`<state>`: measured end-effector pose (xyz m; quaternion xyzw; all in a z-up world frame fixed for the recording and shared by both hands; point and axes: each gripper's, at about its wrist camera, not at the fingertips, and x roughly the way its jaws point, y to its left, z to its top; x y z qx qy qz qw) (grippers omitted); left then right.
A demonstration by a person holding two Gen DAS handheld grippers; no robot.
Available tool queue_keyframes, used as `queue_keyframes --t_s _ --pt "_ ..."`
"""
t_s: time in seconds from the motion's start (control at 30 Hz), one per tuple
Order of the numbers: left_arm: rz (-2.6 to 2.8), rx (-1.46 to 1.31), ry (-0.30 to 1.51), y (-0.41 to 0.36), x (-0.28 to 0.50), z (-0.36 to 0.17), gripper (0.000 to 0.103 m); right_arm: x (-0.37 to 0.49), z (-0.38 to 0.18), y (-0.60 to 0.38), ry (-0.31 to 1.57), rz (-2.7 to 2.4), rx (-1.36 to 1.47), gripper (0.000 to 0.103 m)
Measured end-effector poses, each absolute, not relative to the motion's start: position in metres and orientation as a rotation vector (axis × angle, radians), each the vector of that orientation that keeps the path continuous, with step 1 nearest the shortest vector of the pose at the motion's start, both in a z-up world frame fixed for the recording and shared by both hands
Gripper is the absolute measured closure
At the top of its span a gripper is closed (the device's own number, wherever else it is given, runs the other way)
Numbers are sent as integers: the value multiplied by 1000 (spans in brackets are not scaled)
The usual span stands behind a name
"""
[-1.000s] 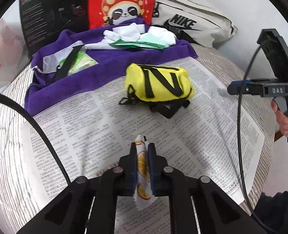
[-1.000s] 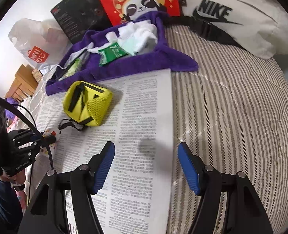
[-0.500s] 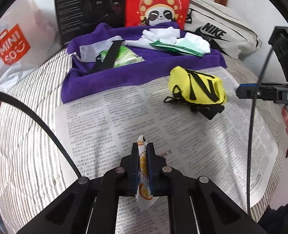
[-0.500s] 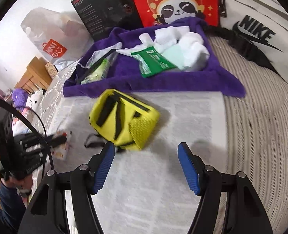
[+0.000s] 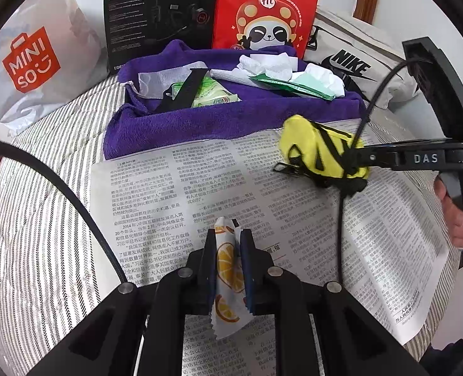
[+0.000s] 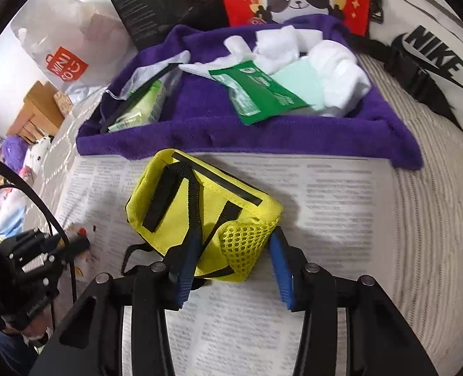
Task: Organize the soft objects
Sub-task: 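Grasp the yellow pouch with the right tool while the left tool lifts the sachet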
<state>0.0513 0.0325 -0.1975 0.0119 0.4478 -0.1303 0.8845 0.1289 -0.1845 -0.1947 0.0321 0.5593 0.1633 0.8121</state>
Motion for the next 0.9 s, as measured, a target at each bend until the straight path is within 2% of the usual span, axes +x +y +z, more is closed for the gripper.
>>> queue_keyframes --t_s 0.33,0.4,0.53,0.63,0.9 --pt "-262 15 922 32 50 -198 85 133 -198 -211 1193 254 109 59" --pt "-254 6 920 32 50 -198 86 133 -199 -207 1167 260 101 70" --pt "-242 -18 927 33 50 -197 87 132 -198 -202 1138 273 63 74" --pt "-237 -33 938 33 51 -196 89 131 -195 -205 1131 293 89 81" --pt "-243 -66 970 39 56 -190 92 123 -183 -211 1116 319 81 81"
